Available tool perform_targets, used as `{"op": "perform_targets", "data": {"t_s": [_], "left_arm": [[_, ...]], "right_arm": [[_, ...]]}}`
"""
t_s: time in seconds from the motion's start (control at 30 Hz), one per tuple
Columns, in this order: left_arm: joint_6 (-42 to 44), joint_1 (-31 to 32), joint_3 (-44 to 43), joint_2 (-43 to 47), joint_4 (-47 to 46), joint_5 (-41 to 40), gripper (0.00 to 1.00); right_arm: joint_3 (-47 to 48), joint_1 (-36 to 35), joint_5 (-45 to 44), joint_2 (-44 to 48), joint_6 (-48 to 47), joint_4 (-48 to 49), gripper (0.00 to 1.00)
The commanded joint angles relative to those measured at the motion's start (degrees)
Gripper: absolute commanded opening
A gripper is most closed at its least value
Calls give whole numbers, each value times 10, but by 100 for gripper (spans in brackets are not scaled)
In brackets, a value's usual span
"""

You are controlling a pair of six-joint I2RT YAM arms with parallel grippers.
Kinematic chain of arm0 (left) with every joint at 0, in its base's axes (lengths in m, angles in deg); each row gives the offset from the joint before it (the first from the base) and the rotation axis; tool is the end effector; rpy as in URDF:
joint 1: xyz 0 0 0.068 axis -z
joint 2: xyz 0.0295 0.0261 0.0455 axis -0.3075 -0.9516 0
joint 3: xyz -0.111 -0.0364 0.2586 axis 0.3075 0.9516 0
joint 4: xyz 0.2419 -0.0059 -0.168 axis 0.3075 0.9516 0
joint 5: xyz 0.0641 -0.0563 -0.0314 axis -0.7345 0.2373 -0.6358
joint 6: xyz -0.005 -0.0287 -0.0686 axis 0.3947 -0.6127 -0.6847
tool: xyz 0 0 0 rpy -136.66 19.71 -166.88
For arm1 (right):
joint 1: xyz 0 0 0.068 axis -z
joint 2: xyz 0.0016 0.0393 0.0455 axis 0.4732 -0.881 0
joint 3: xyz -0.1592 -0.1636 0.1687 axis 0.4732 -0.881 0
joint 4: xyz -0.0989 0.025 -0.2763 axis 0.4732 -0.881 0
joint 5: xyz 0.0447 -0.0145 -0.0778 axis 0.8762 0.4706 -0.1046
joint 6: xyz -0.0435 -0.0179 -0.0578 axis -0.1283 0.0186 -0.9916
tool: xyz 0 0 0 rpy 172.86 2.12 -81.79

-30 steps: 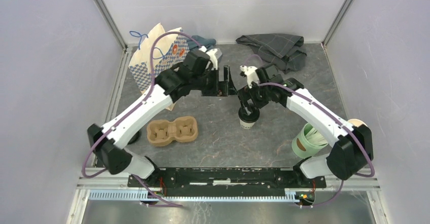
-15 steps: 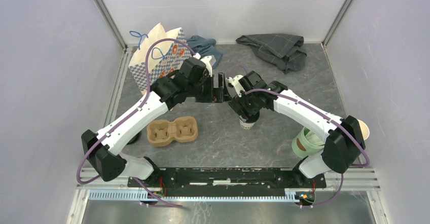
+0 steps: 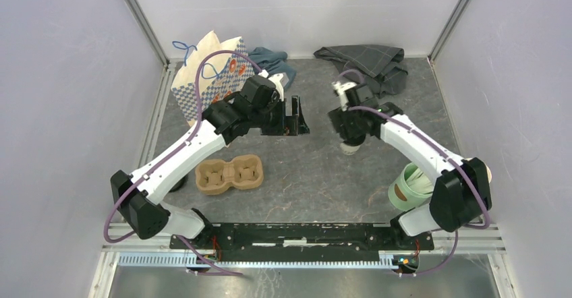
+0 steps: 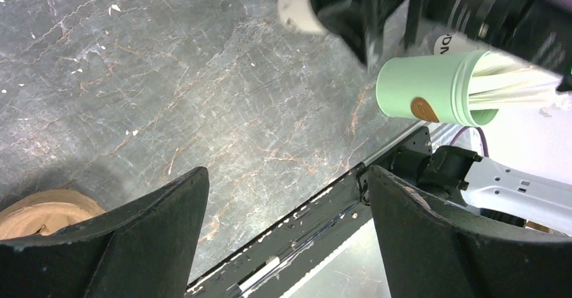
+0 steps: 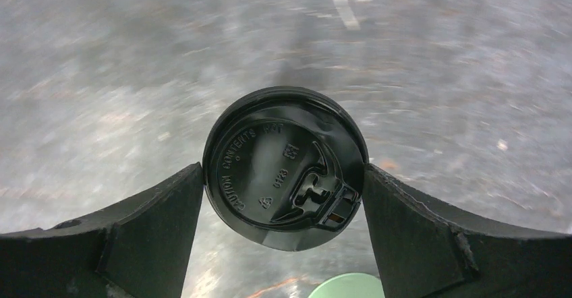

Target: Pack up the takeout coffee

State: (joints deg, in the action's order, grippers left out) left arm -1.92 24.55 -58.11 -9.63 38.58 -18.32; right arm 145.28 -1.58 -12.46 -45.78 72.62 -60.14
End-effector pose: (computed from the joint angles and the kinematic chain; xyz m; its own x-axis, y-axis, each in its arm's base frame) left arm 0.2537 -0.2455 0.3582 -0.8274 -0.0120 -0.5614 0.3423 0.7818 -0.5212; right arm 0.3070 0.1658 0.2449 -0.7411 -0.3792 -0.5541 -0.3964 0.9132 -0.0948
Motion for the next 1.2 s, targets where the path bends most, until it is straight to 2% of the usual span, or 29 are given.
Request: {"op": "perform_targets", "data": {"t_s": [0.0, 0.13, 0.23, 0.33, 0.77, 1.17], "left_arm": [[12, -3, -41, -16, -8, 9, 93], [15, -3, -59, -30, -7, 24, 93], [13, -3, -63, -31, -5, 30, 93], [13, -3, -62, -25, -1, 27, 93], [-10, -3, -46, 8, 14, 12, 93], [-15, -3, -60, 3, 15, 18, 93]], "right_arm": [[-19, 108, -62, -7, -10, 45, 89], [-16, 173, -54, -35, -5, 69, 89], [2, 192, -47, -46, 0, 69, 92], [22, 193, -40, -45, 2, 62, 98], [89, 194, -17, 1, 2, 14, 98], [65, 194, -26, -51, -6, 43, 98]]}}
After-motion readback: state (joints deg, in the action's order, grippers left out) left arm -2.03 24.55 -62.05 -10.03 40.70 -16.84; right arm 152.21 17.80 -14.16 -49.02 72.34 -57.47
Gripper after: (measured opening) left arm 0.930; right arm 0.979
